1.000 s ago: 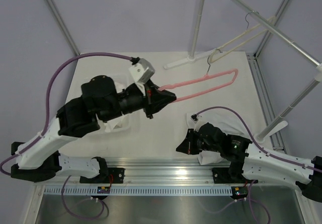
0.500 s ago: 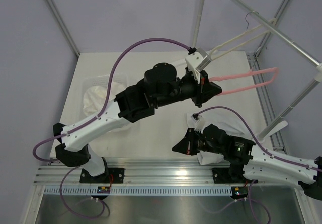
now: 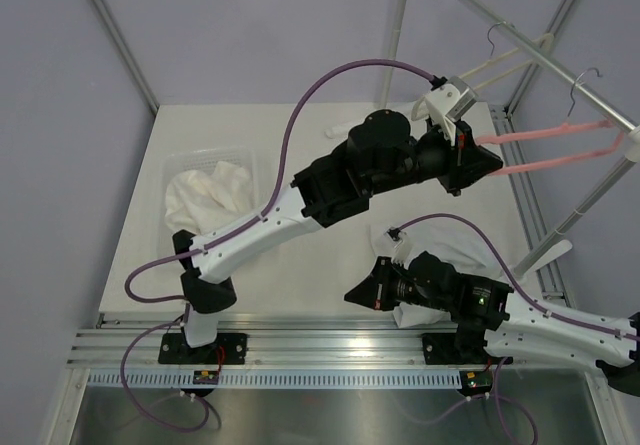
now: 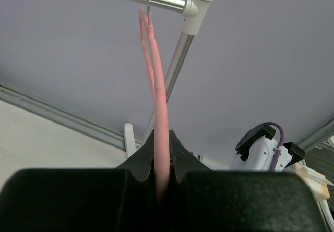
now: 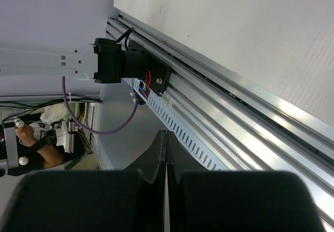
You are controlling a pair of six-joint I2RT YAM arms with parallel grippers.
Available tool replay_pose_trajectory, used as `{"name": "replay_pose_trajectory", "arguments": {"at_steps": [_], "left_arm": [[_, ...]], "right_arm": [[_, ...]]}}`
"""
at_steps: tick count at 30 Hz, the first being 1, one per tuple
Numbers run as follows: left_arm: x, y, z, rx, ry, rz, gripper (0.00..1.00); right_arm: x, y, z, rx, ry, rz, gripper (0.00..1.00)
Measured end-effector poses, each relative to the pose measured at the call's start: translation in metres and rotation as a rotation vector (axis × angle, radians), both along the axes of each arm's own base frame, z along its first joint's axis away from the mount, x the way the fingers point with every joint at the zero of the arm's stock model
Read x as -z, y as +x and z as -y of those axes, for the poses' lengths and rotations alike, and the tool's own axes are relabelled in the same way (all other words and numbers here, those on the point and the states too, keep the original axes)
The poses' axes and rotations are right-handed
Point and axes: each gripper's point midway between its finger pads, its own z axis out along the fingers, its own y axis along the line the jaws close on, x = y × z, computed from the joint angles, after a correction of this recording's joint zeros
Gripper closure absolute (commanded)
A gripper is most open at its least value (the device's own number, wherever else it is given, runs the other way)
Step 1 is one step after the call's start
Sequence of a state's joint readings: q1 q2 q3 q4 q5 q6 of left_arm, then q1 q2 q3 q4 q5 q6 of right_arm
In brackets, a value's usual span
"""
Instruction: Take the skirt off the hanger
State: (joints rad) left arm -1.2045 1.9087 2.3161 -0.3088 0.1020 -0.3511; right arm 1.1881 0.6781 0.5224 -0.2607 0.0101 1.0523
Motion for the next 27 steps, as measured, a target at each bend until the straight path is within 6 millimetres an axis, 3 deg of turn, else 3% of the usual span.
{"name": "replay_pose_trajectory", "arguments": {"at_steps": [12, 13, 16, 17, 18, 19, 23, 26, 27], "left_arm": [[0.058, 0.014, 0.060, 0.057, 0.018, -0.132, 0.99], [0.059, 0.016, 0.061, 0.058, 0.015, -0.136, 0.93], [0.058, 0.019, 0.060, 0.055, 0.009, -0.133, 0.38], [0.056, 0.019, 0.060, 0.056, 0.003, -0.130, 0.15], [0.055, 0.020, 0.059, 0.056, 0.003, -0.127, 0.08], [0.054, 0.020, 0.058, 0.054, 0.005, -0.130, 0.02], [0.048, 0.023, 0.039, 0.015, 0.035, -0.113, 0.01], [0.024, 0.018, 0.009, -0.013, 0.032, -0.075, 0.01], [0.008, 0.014, -0.008, -0.026, 0.021, -0.048, 0.01]], "right_arm": [[-0.008, -0.003, 0.006, 0.014, 0.024, 0.010, 1.00], [-0.009, -0.003, 0.006, 0.013, 0.028, 0.010, 1.00], [-0.011, -0.004, 0.007, 0.016, 0.036, 0.010, 1.00], [-0.010, -0.004, 0.007, 0.016, 0.035, 0.009, 1.00], [-0.009, -0.004, 0.007, 0.016, 0.034, 0.009, 1.00], [-0.009, -0.004, 0.007, 0.016, 0.031, 0.008, 1.00], [-0.004, -0.003, 0.007, 0.017, 0.017, 0.003, 1.00], [0.000, -0.003, 0.007, 0.020, -0.001, -0.002, 0.99], [0.003, -0.002, 0.007, 0.024, -0.011, -0.004, 0.99]]}}
